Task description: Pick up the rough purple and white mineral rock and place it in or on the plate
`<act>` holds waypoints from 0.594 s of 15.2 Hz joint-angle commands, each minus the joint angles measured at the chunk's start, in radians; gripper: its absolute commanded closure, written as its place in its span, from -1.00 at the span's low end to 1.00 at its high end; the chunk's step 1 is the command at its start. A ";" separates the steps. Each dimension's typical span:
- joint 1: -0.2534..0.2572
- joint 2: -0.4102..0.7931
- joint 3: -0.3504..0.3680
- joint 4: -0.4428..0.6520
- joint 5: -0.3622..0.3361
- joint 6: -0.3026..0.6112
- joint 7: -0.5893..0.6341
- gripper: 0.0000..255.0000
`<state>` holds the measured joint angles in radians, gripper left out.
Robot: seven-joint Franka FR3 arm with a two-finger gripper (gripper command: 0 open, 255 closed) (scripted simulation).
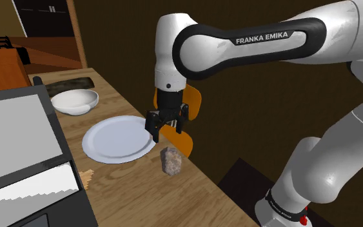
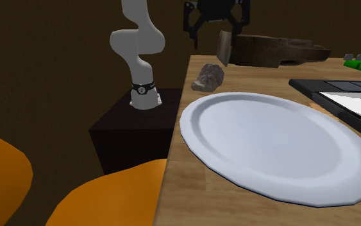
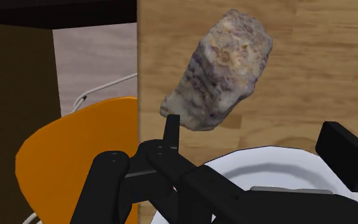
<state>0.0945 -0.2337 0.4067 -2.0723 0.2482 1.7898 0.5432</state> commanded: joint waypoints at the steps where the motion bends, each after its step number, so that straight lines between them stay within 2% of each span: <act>1: 0.006 0.055 0.024 0.049 -0.008 0.018 0.042 -1.00; 9: 0.015 0.067 0.038 -0.040 -0.002 0.120 0.041 -1.00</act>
<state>0.1092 -0.1681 0.4436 -2.1041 0.2453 1.8998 0.5852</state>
